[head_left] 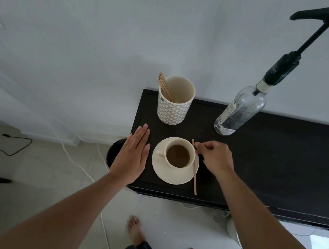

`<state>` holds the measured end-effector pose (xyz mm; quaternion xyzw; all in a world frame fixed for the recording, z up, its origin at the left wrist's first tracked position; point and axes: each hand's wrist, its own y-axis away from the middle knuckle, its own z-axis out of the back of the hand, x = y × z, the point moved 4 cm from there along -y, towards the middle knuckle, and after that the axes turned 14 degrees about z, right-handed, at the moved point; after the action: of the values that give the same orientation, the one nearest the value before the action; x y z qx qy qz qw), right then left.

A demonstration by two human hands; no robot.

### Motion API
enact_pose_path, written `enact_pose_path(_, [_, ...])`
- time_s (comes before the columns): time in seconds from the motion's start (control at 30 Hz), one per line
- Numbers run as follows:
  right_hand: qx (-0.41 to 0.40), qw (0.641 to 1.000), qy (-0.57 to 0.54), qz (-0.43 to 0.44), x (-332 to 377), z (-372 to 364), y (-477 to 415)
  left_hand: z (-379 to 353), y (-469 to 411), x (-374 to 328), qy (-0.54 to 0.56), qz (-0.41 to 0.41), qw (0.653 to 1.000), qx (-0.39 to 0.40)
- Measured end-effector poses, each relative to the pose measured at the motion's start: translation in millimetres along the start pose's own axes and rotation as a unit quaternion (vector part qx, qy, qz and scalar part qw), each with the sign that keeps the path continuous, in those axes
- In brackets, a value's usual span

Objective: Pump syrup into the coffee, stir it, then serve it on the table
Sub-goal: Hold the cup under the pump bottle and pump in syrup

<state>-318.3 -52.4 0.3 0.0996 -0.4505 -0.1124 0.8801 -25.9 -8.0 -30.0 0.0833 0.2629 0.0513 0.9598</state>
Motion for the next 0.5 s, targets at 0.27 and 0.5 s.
enact_pose_path(0.27, [-0.007,1.0,-0.005,0.014,12.0,23.8,15.9,17.7,10.6,-25.9,0.148,-0.018,0.987,0.06])
enact_pose_path(0.5, [-0.021,0.993,0.036,0.113,48.6,48.6,31.9,5.5,9.1,-51.2,0.156,-0.057,0.98,0.113])
